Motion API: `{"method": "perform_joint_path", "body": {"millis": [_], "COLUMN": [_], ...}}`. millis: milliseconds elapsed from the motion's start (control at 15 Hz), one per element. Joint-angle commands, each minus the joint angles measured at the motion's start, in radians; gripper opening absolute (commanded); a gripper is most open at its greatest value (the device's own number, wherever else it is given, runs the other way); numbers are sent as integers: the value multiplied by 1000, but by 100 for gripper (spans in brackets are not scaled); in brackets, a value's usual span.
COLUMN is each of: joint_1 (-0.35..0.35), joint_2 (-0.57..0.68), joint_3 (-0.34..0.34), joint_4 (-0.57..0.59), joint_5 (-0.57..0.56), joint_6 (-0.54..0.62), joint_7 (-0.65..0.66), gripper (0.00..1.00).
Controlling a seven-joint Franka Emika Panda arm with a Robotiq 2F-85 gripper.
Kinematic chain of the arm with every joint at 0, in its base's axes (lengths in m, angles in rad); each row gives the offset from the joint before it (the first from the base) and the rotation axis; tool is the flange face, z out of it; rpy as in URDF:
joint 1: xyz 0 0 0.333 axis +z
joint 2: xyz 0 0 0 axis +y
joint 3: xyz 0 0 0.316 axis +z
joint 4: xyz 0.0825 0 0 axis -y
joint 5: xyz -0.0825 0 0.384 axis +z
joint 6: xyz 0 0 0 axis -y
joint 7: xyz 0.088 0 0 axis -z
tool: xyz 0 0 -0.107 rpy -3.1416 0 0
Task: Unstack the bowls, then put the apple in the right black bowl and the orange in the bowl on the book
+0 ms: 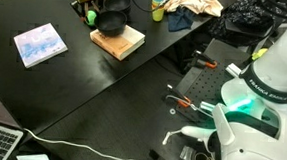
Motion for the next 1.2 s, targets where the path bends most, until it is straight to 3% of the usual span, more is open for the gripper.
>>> {"method": "perform_joint_path", "body": {"millis": [0, 133, 600, 1133], "joint_1": [1, 0, 5, -4], "joint_2": [-62, -42, 122, 378], "joint_3": [-31, -58, -169, -257], "joint_4": [17, 51, 177, 486], "joint_5": [-8, -35, -105, -107], "joint_6": [-19, 8, 146, 112], "joint_7": [11, 9, 49, 64], "gripper": [90, 99, 100, 100]}}
